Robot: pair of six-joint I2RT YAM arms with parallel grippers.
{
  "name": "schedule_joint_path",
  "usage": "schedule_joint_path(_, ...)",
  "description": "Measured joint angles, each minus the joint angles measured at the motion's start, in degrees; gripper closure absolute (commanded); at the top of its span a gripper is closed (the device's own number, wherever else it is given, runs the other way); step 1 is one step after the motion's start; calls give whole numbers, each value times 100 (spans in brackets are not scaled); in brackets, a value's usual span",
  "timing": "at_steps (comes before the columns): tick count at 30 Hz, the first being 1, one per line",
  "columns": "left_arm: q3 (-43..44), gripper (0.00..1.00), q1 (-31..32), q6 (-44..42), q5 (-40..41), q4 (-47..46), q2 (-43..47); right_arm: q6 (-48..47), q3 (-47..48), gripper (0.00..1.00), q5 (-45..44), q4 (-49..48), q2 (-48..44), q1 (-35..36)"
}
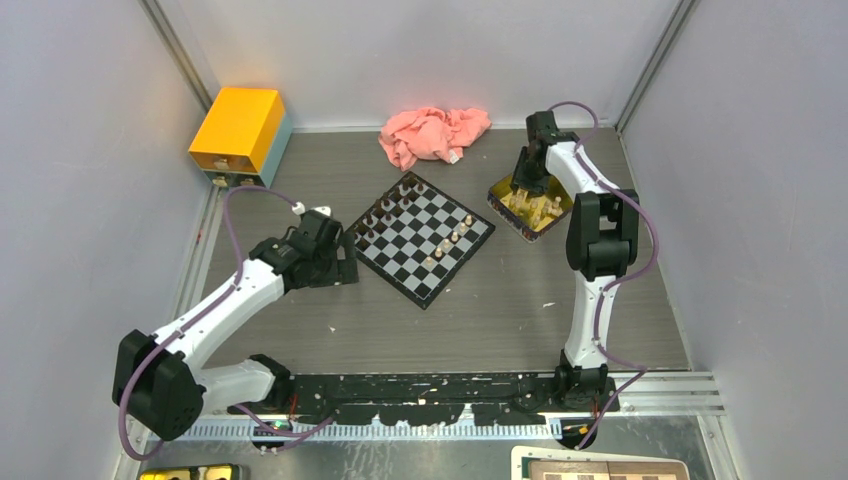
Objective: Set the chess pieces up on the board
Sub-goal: Pick up the chess piece from the storage box.
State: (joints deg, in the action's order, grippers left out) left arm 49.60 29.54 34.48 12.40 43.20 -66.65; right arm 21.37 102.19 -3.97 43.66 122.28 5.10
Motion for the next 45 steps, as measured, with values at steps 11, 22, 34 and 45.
schedule_joint_path(11,0,0,0,2,0,-11,-31,0,-15,67,46,-35,0,-15)
schedule_joint_path(22,0,0,0,2,-2,-11,-33,0,-94,72,59,-37,0,-68)
schedule_joint_path(34,0,0,0,2,-2,-11,-31,4,-96,95,66,-37,0,-70)
schedule_joint_path(45,0,0,0,2,-9,-7,28,2,-96,99,66,-33,-15,-68)
